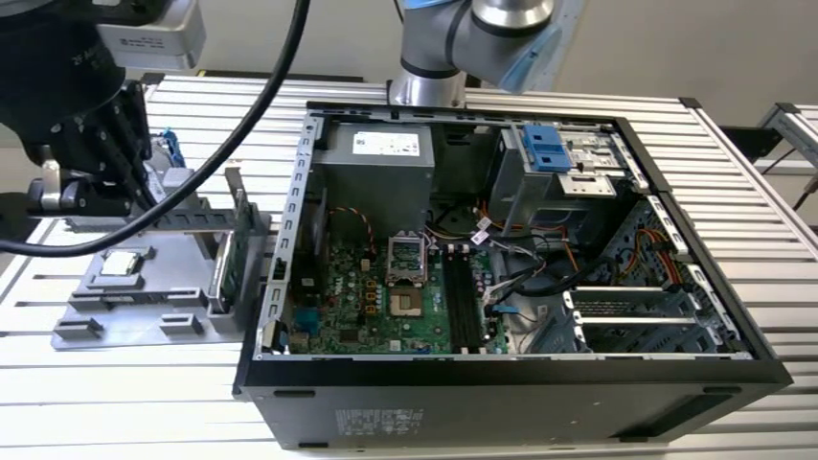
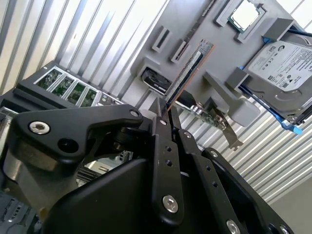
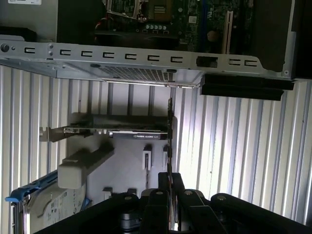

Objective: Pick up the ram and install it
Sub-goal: 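Pick up the ram and move it above insertion slot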

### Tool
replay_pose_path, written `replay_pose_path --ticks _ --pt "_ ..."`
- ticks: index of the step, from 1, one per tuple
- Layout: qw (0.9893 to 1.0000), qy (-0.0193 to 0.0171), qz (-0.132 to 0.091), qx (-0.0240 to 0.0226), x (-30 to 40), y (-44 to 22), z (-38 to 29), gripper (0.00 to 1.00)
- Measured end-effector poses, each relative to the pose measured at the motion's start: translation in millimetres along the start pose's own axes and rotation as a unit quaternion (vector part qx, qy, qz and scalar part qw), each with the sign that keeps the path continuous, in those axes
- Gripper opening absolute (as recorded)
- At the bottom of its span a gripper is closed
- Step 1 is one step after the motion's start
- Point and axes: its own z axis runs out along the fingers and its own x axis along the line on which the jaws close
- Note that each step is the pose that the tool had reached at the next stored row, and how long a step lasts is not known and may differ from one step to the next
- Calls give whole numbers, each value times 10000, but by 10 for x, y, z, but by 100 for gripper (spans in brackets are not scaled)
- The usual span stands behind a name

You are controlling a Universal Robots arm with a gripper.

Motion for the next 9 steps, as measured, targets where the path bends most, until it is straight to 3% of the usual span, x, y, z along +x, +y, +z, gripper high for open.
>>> replay_pose_path --ticks 9 --pt "10000 0 0 4 -8 140 -1 0"
